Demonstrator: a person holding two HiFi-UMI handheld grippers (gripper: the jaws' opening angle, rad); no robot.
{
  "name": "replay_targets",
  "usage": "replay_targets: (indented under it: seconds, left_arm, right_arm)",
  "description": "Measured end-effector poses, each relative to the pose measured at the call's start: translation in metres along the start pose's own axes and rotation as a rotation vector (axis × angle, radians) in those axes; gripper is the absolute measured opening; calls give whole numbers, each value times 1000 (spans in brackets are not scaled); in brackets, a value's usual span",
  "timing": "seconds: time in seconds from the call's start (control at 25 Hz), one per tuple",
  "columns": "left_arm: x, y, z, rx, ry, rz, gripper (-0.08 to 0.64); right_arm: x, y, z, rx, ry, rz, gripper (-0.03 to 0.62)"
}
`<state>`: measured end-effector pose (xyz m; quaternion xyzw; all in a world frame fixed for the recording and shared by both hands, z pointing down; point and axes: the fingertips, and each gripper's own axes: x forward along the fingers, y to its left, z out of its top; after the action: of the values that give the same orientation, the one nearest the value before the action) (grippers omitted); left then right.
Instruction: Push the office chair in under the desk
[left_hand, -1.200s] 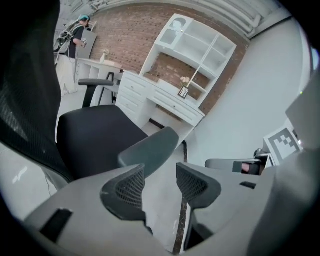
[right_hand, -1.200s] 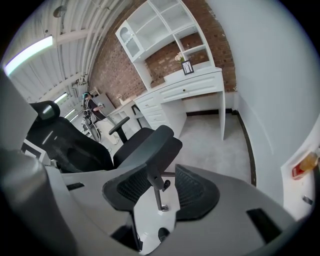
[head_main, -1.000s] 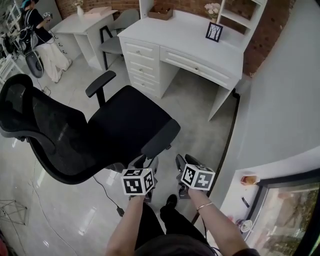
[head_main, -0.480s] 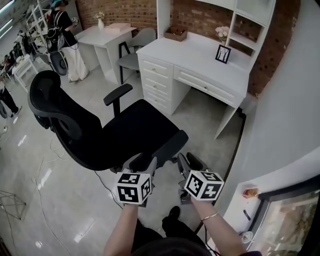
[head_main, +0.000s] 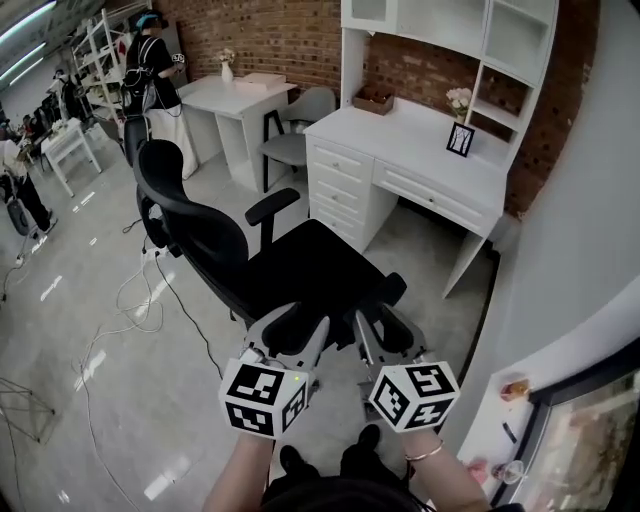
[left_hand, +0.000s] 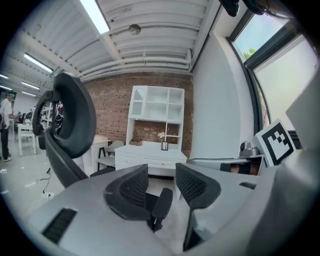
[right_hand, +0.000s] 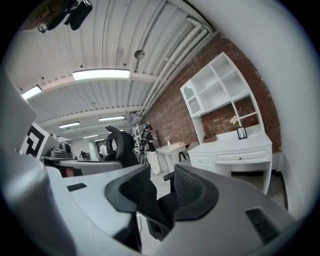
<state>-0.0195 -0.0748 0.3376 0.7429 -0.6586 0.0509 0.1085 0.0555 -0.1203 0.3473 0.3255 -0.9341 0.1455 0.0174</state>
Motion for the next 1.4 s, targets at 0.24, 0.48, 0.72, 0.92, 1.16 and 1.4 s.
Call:
replay_targets:
  seconds: [0.24, 0.48, 0.72, 0.92, 1.16, 1.4]
  left_arm:
    - [-69, 50, 25, 25, -65, 47, 178]
    - [-115, 108, 25, 14, -66, 116, 178]
    - [-139, 159, 17, -1, -62, 173, 178]
    - [-141, 195, 28, -20, -80, 232, 178]
    - [-138, 238, 43, -32, -104, 318, 179]
    - [-130, 267, 59, -23, -145, 326, 183]
  right_arm:
    - [1, 91, 9, -65, -45, 73, 130]
    - [15, 156, 3, -124, -36, 111, 147]
    - [33, 193, -7, -223, -11, 126, 175]
    - [55, 203, -5, -362, 17, 136, 207]
    - [79, 215, -14, -476, 94, 200, 242]
    - [94, 214, -32, -636, 142, 170, 245]
